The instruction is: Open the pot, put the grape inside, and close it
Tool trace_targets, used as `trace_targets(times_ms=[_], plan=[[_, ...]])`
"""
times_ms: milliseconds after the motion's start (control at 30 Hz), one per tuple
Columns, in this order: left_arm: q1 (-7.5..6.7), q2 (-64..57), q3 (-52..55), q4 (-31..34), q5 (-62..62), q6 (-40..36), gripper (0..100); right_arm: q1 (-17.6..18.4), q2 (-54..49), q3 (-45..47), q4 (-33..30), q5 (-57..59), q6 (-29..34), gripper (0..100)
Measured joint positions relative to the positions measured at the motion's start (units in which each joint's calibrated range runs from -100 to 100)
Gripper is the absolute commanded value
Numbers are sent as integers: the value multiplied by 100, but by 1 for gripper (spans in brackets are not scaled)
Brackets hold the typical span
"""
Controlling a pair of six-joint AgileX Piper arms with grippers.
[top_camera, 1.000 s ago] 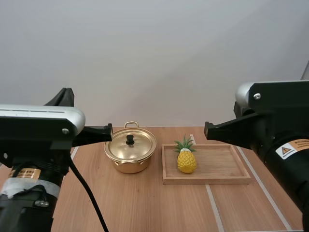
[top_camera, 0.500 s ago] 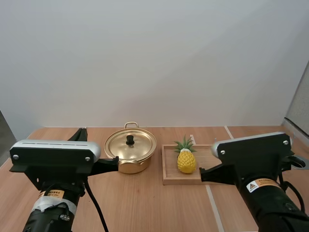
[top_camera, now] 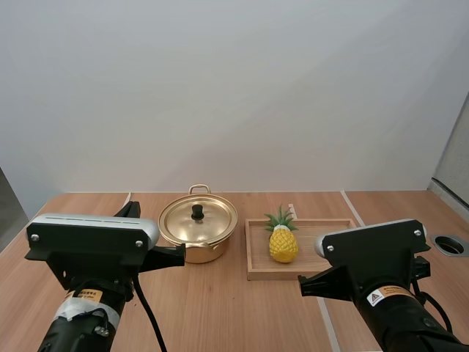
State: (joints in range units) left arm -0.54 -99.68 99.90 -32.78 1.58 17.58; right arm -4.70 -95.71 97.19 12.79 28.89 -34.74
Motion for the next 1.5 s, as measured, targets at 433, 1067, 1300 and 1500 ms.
trace_targets(times_ms=[433, 1067, 1300, 1500], plan=[[0, 0, 0, 1742, 1407, 0, 0, 0, 0, 260, -448, -729, -4, 0], [0, 0, 0, 2480, 1779, 0, 0, 0, 0, 281, -462, 204, -4, 0], [0, 0, 10, 2466, 2965, 0, 0, 0, 0, 281, -73, 328, -4, 0], [7, 0, 10, 2466, 2965, 0, 0, 0, 0, 281, -12, 328, -12, 0]])
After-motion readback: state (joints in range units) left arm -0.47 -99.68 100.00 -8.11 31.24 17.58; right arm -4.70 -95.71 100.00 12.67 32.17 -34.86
